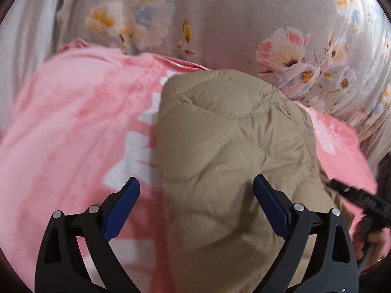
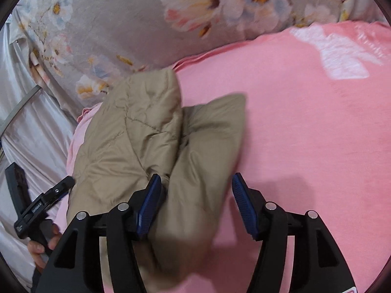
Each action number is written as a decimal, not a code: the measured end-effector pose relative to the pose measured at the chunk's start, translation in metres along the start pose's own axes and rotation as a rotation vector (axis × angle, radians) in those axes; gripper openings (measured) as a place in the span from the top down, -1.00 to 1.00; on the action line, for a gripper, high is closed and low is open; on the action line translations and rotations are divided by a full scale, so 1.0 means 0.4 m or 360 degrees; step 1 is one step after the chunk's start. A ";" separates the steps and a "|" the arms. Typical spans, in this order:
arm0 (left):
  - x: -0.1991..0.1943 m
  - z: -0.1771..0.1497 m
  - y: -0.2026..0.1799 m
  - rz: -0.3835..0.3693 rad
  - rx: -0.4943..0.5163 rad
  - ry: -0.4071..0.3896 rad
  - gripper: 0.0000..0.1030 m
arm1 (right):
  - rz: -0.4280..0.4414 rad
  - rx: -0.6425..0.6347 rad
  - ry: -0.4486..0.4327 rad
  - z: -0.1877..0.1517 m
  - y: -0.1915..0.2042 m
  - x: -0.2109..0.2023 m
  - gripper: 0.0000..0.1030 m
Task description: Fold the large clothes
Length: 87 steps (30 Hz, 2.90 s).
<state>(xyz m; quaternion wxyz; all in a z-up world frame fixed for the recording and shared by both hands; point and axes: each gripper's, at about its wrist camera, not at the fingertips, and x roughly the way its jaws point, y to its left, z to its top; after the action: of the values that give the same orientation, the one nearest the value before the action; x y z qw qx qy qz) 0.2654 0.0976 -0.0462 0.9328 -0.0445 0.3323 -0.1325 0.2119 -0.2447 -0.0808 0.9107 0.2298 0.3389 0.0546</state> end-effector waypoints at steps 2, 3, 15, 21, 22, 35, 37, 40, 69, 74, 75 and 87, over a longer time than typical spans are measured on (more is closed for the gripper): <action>-0.052 -0.002 -0.026 0.0140 0.0054 0.0007 -0.78 | -0.0045 -0.0009 -0.0041 -0.006 -0.012 -0.065 -0.19; -0.075 -0.005 -0.043 0.0201 0.0077 -0.0002 -0.78 | -0.0044 -0.0014 -0.0057 -0.010 -0.009 -0.092 -0.12; -0.076 -0.085 -0.191 0.0521 0.0074 -0.0012 -0.77 | -0.0275 -0.0496 -0.0213 -0.123 0.236 -0.102 0.89; -0.018 -0.123 -0.171 0.0496 0.0002 0.0047 -0.81 | -0.0327 -0.0460 -0.0093 -0.158 0.199 -0.015 0.90; -0.012 -0.128 -0.166 0.0480 -0.0015 0.0053 -0.82 | -0.0327 -0.0448 -0.0076 -0.162 0.191 -0.004 0.90; 0.038 -0.167 -0.145 0.0407 -0.0086 0.0071 -0.90 | -0.0364 -0.0425 -0.0005 -0.191 0.169 0.051 0.91; 0.041 -0.172 -0.147 0.0413 -0.0077 0.0062 -0.90 | -0.0362 -0.0417 0.0000 -0.189 0.169 0.054 0.91; 0.045 -0.179 -0.154 0.0439 -0.0056 0.0041 -0.90 | -0.0347 -0.0398 0.0009 -0.189 0.165 0.057 0.91; 0.056 -0.198 -0.161 0.0496 -0.0031 -0.0023 -0.91 | -0.0395 -0.0421 0.0031 -0.188 0.168 0.069 0.91; 0.051 -0.199 -0.152 0.0463 -0.0056 -0.0038 -0.91 | -0.0416 -0.0429 0.0035 -0.189 0.172 0.070 0.91; 0.048 -0.200 -0.148 0.0444 -0.0068 -0.0048 -0.91 | -0.0420 -0.0430 0.0035 -0.188 0.173 0.071 0.90; -0.095 -0.292 -0.219 0.0548 0.0112 -0.0104 -0.91 | -0.0486 -0.0442 -0.0253 -0.283 0.194 -0.123 -0.53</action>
<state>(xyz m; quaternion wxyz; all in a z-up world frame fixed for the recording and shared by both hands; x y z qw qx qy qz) 0.1443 0.0246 -0.0986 0.9529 0.0414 0.2997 0.0192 0.1058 -0.1449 -0.0916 0.9551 0.0516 0.2862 -0.0562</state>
